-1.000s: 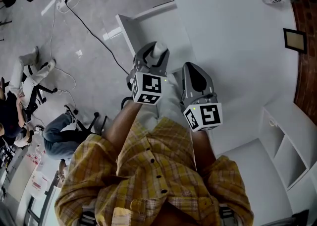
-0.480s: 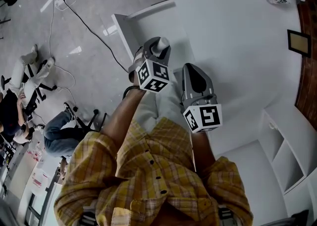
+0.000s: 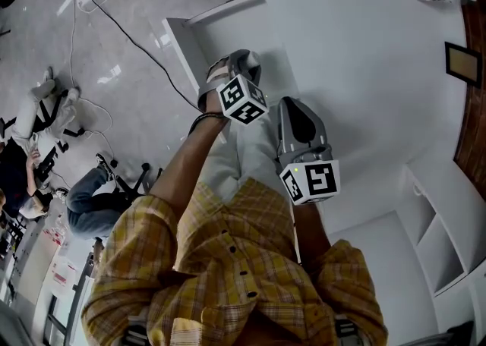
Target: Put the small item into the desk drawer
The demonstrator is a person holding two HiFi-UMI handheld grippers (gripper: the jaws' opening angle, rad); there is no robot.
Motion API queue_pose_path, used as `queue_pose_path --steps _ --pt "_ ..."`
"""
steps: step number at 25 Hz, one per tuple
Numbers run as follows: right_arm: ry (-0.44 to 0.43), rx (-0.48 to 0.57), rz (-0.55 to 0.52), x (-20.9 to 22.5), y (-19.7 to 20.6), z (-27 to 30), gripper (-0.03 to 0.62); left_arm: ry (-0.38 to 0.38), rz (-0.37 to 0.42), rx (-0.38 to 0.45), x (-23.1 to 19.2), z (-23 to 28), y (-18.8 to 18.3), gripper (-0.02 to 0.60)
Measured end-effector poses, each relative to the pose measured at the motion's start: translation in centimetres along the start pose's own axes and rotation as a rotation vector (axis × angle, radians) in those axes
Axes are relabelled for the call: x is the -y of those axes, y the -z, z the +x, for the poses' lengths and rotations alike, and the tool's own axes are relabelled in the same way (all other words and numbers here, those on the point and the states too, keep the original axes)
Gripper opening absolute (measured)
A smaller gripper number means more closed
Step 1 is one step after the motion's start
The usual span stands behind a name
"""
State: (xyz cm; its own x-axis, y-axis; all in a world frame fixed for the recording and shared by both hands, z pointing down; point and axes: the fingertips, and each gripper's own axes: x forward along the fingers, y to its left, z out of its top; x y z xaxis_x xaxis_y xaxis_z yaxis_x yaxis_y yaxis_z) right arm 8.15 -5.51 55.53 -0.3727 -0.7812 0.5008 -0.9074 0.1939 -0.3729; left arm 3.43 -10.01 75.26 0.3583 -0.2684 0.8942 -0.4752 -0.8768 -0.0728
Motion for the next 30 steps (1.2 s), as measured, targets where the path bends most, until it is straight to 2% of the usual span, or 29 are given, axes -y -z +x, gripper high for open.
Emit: queue_pose_path --steps 8,16,30 --pt "-0.007 -0.021 0.010 0.3 0.7 0.4 -0.002 0.063 0.140 -0.111 1.2 3.9 1.9 0.183" --pt "0.000 -0.026 0.021 0.7 0.8 0.8 -0.001 0.099 0.222 -0.210 2.1 7.0 4.0 0.183" --pt "0.001 -0.048 0.042 1.6 1.5 1.1 -0.002 0.128 0.241 -0.267 2.5 10.0 5.1 0.183"
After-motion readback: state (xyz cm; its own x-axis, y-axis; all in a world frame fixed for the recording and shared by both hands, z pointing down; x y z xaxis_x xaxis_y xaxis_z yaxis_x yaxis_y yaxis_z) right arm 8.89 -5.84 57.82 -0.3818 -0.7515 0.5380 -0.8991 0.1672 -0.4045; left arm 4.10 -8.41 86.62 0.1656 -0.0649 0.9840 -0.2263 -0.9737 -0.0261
